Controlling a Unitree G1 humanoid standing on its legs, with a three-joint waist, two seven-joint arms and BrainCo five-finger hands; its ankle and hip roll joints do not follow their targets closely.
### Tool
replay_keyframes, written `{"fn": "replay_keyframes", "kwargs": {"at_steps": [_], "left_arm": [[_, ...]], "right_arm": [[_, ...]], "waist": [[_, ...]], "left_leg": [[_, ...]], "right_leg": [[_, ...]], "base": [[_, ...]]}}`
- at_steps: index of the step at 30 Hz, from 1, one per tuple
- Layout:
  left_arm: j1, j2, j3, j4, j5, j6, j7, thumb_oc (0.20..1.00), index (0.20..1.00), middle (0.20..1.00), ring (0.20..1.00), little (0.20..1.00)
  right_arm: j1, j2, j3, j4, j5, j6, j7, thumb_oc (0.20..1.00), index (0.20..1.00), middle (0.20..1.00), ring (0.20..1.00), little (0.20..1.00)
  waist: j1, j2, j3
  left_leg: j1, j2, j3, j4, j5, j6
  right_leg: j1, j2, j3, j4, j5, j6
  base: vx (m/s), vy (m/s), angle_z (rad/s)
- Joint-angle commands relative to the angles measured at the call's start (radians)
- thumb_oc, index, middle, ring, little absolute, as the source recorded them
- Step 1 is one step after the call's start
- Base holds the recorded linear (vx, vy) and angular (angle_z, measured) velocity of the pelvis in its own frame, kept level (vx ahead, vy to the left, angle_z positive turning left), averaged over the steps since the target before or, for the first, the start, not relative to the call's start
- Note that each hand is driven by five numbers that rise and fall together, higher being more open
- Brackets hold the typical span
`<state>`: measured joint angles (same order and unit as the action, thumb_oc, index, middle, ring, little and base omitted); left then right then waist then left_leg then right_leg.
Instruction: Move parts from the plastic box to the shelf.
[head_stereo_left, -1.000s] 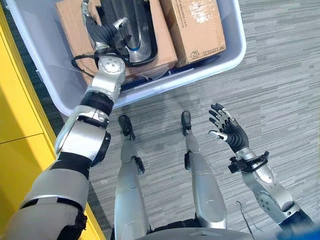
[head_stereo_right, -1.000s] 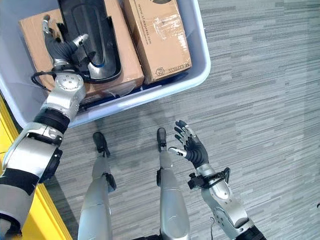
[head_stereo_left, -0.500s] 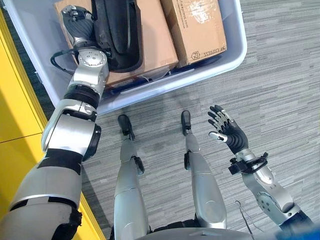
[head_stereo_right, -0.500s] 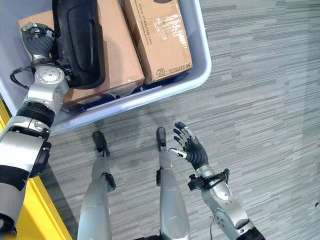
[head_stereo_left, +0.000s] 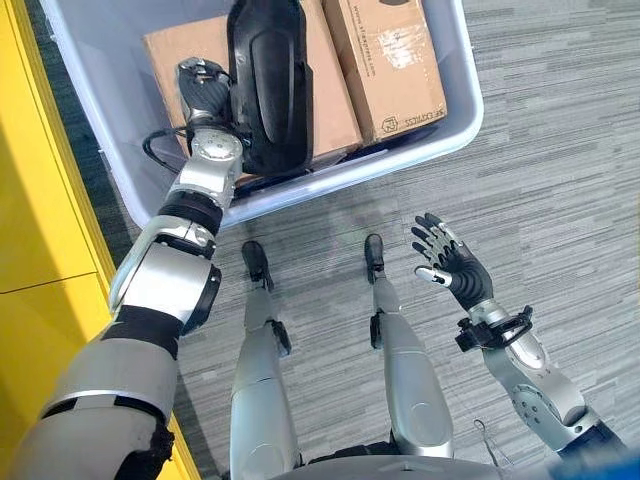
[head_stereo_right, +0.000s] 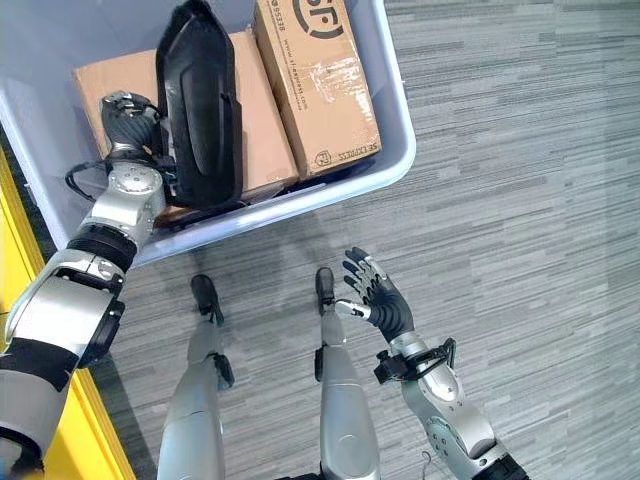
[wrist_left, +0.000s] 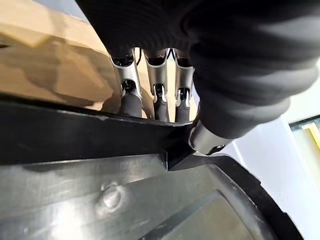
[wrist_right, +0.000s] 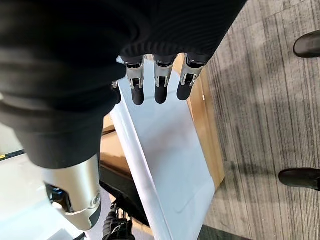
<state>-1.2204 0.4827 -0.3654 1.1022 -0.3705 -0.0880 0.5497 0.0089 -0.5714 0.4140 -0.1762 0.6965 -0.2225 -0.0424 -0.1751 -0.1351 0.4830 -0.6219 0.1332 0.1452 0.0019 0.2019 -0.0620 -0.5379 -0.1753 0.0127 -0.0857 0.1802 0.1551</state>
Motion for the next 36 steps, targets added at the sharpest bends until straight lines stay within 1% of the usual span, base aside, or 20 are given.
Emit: {"fn": "replay_keyframes", "kwargs": {"at_steps": [1,2,4,5,7,8,13,14,20,21,22,23,25,26,27,28,29,30,36], "left_arm": [[0.104,-0.067,0.034,0.052,-0.011,0.031,-0.07,0.2,0.2,0.2,0.2,0.2],[0.121,-0.07,0.045,0.029,-0.051,0.009,-0.071,0.2,0.2,0.2,0.2,0.2],[0.154,-0.065,0.05,-0.016,-0.075,-0.014,-0.079,0.2,0.2,0.2,0.2,0.2],[0.178,-0.063,0.059,-0.055,-0.107,-0.036,-0.076,0.2,0.2,0.2,0.2,0.2],[0.229,-0.053,0.066,-0.118,-0.133,-0.055,-0.086,0.2,0.2,0.2,0.2,0.2],[0.258,-0.051,0.076,-0.16,-0.165,-0.078,-0.087,0.2,0.2,0.2,0.2,0.2],[0.39,-0.026,0.096,-0.34,-0.163,-0.112,-0.091,0.2,0.2,0.2,0.2,0.2],[0.43,-0.018,0.105,-0.401,-0.159,-0.123,-0.091,0.2,0.2,0.2,0.2,0.2],[0.533,-0.008,0.141,-0.543,-0.135,-0.147,-0.087,0.2,0.2,0.2,0.2,0.2],[0.541,-0.006,0.143,-0.551,-0.129,-0.147,-0.086,0.2,0.2,0.2,0.2,0.2],[0.546,-0.005,0.148,-0.557,-0.125,-0.148,-0.084,0.2,0.2,0.2,0.2,0.2],[0.548,-0.006,0.148,-0.557,-0.125,-0.148,-0.084,0.2,0.2,0.2,0.2,0.2],[0.556,-0.006,0.155,-0.57,-0.112,-0.15,-0.081,0.2,0.2,0.2,0.2,0.2],[0.558,-0.006,0.158,-0.572,-0.109,-0.15,-0.08,0.2,0.2,0.2,0.2,0.2],[0.561,-0.009,0.158,-0.573,-0.109,-0.152,-0.079,0.2,0.2,0.2,0.2,0.2],[0.56,-0.009,0.16,-0.581,-0.105,-0.152,-0.077,0.2,0.2,0.2,0.2,0.2],[0.561,-0.01,0.16,-0.58,-0.105,-0.151,-0.077,0.2,0.2,0.2,0.2,0.2],[0.565,-0.011,0.166,-0.592,-0.097,-0.152,-0.074,0.2,0.2,0.2,0.2,0.2],[0.597,-0.005,0.185,-0.697,-0.074,-0.173,-0.064,0.2,0.2,0.2,0.2,0.2]], "right_arm": [[0.008,-0.015,-0.049,0.003,0.017,-0.019,0.01,1.0,1.0,1.0,1.0,1.0],[0.004,-0.009,-0.046,0.006,0.014,-0.018,0.008,1.0,1.0,1.0,1.0,1.0],[0.0,-0.004,-0.047,0.012,0.009,-0.02,0.003,1.0,1.0,1.0,1.0,1.0],[-0.003,0.001,-0.045,0.016,0.005,-0.02,-0.001,1.0,1.0,1.0,1.0,1.0],[-0.006,0.013,-0.044,0.024,-0.001,-0.019,-0.006,1.0,1.0,1.0,1.0,1.0],[-0.01,0.015,-0.043,0.025,-0.006,-0.019,-0.009,1.0,1.0,1.0,1.0,1.0],[-0.019,0.022,-0.041,0.035,-0.022,-0.017,-0.017,1.0,1.0,1.0,1.0,1.0],[-0.02,0.026,-0.044,0.037,-0.025,-0.018,-0.018,1.0,1.0,1.0,1.0,1.0],[-0.024,0.033,-0.046,0.054,-0.042,-0.011,-0.018,1.0,1.0,1.0,1.0,1.0],[-0.024,0.035,-0.045,0.056,-0.04,-0.01,-0.018,1.0,1.0,1.0,1.0,1.0],[-0.028,0.036,-0.044,0.059,-0.041,-0.01,-0.017,1.0,1.0,1.0,1.0,1.0],[-0.027,0.036,-0.044,0.06,-0.041,-0.009,-0.017,1.0,1.0,1.0,1.0,1.0],[-0.029,0.036,-0.042,0.062,-0.041,-0.009,-0.013,1.0,1.0,1.0,1.0,1.0],[-0.031,0.037,-0.042,0.065,-0.041,-0.009,-0.013,1.0,1.0,1.0,1.0,1.0],[-0.03,0.038,-0.043,0.068,-0.04,-0.009,-0.014,1.0,1.0,1.0,1.0,1.0],[-0.031,0.037,-0.046,0.067,-0.042,-0.01,-0.015,1.0,1.0,1.0,1.0,1.0],[-0.029,0.037,-0.045,0.067,-0.042,-0.009,-0.015,1.0,1.0,1.0,1.0,1.0],[-0.03,0.039,-0.047,0.068,-0.044,-0.008,-0.015,1.0,1.0,1.0,1.0,1.0],[-0.03,0.041,-0.058,0.068,-0.044,-0.013,-0.018,1.0,1.0,1.0,1.0,1.0]], "waist": [[-0.006,0.002,0.036],[-0.003,0.007,0.036],[0.001,0.014,0.036],[0.006,0.019,0.033],[0.011,0.026,0.028],[0.016,0.031,0.024],[0.029,0.043,-0.001],[0.034,0.047,-0.008],[0.045,0.055,-0.038],[0.046,0.055,-0.042],[0.047,0.056,-0.043],[0.046,0.056,-0.046],[0.047,0.057,-0.054],[0.048,0.057,-0.053],[0.048,0.057,-0.058],[0.049,0.057,-0.055],[0.048,0.057,-0.058],[0.049,0.057,-0.057],[0.055,0.058,-0.062]], "left_leg": [[0.062,0.062,-0.06,0.139,-0.169,-0.031],[0.07,0.062,-0.06,0.136,-0.169,-0.032],[0.087,0.061,-0.058,0.131,-0.168,-0.032],[0.099,0.06,-0.057,0.124,-0.167,-0.032],[0.117,0.06,-0.055,0.115,-0.164,-0.033],[0.126,0.062,-0.053,0.111,-0.162,-0.034],[0.165,0.062,-0.047,0.089,-0.154,-0.037],[0.175,0.062,-0.044,0.083,-0.153,-0.037],[0.211,0.066,-0.038,0.065,-0.15,-0.039],[0.213,0.066,-0.039,0.065,-0.151,-0.039],[0.2,0.067,-0.033,0.066,-0.129,-0.03],[0.213,0.066,-0.039,0.065,-0.152,-0.038],[0.214,0.067,-0.037,0.068,-0.154,-0.037],[0.202,0.069,-0.032,0.069,-0.132,-0.03],[0.214,0.069,-0.038,0.07,-0.154,-0.037],[0.201,0.07,-0.032,0.071,-0.133,-0.029],[0.214,0.069,-0.038,0.071,-0.155,-0.037],[0.2,0.07,-0.033,0.074,-0.134,-0.029],[0.199,0.068,-0.038,0.082,-0.14,-0.026]], "right_leg": [[0.138,-0.039,-0.01,0.145,-0.156,-0.002],[0.144,-0.04,-0.01,0.146,-0.158,-0.002],[0.155,-0.041,-0.011,0.146,-0.159,-0.002],[0.162,-0.041,-0.012,0.145,-0.159,-0.002],[0.173,-0.043,-0.012,0.143,-0.16,-0.003],[0.179,-0.044,-0.013,0.143,-0.16,-0.003],[0.205,-0.048,-0.018,0.135,-0.161,-0.003],[0.213,-0.049,-0.019,0.133,-0.162,-0.003],[0.239,-0.052,-0.022,0.124,-0.165,-0.004],[0.241,-0.052,-0.022,0.123,-0.166,-0.005],[0.228,-0.05,-0.021,0.123,-0.149,-0.009],[0.241,-0.051,-0.021,0.123,-0.166,-0.005],[0.245,-0.05,-0.019,0.123,-0.169,-0.007],[0.233,-0.049,-0.018,0.123,-0.153,-0.011],[0.247,-0.05,-0.02,0.122,-0.17,-0.008],[0.235,-0.049,-0.02,0.122,-0.153,-0.012],[0.248,-0.05,-0.021,0.122,-0.171,-0.008],[0.236,-0.05,-0.02,0.122,-0.154,-0.012],[0.242,-0.048,-0.017,0.124,-0.16,-0.015]], "base": [[0.0,0.0,0.0],[0.0,0.0,0.0],[0.0,0.0,0.0],[0.0,0.0,0.0],[0.0,0.0,0.0],[0.0,0.0,0.0],[0.0,0.0,-0.01],[0.0,0.0,0.0],[0.0,0.0,0.0],[-0.06,0.006,-0.03],[0.0,0.0,0.0],[0.0,0.0,0.0],[0.01,0.003,0.01],[0.0,0.0,0.0],[-0.07,-0.005,0.0],[0.07,-0.005,0.0],[-0.07,-0.004,0.0],[0.0,0.0,0.0],[-0.01,0.001,0.0]]}}
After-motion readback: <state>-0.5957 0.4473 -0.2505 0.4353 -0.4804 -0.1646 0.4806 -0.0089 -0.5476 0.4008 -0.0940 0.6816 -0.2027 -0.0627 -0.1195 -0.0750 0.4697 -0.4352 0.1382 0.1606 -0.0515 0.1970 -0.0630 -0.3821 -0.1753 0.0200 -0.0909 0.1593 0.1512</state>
